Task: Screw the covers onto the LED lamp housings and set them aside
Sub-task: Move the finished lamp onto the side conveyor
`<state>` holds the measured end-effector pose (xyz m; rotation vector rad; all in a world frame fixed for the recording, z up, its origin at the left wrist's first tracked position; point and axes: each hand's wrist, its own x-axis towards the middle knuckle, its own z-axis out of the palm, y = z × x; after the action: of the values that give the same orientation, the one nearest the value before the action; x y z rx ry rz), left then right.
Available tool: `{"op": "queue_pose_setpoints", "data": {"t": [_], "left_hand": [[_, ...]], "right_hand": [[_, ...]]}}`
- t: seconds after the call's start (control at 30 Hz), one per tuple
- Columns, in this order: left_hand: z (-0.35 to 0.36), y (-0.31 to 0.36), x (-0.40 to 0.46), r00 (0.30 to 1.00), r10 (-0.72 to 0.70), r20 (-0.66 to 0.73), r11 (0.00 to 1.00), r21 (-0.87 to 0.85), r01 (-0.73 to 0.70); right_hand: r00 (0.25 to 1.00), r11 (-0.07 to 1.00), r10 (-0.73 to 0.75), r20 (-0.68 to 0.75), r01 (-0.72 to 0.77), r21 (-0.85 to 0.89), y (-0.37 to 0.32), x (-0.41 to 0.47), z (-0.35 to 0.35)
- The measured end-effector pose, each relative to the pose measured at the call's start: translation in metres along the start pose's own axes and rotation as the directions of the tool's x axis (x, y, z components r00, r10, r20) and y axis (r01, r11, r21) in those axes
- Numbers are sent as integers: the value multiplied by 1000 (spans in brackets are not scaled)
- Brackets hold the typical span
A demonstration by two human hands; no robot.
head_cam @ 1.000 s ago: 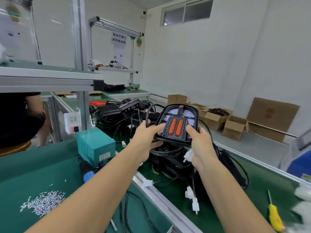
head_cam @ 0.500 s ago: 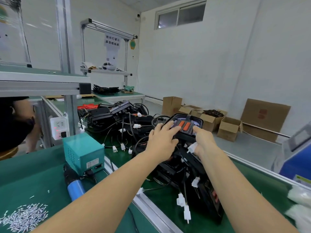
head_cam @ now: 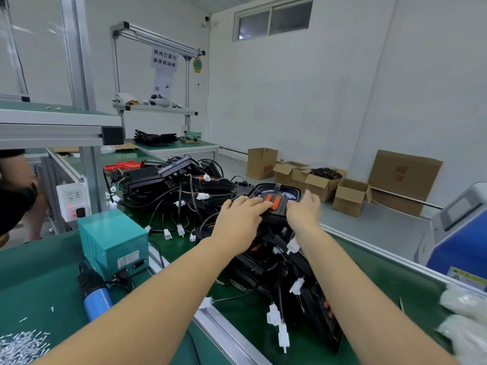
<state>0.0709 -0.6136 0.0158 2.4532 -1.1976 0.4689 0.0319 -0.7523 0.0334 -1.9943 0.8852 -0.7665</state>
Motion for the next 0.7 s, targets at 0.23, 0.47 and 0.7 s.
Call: {"op": "queue_pose_setpoints", "data": {"t": [0.23, 0.47, 0.7], "left_hand": [[9, 0, -6, 1000, 12, -12, 998, 69, -11], [3, 3, 3, 995, 102, -14, 985, 141, -99], [3, 1, -3, 992, 130, 0, 971, 204, -127]], "right_hand": [[908, 834, -358, 219, 416, -362, 8, 8, -3], [892, 834, -219, 394, 381, -399, 10, 11, -12], [882, 856, -259, 393, 398, -329, 22, 8, -5]]}}
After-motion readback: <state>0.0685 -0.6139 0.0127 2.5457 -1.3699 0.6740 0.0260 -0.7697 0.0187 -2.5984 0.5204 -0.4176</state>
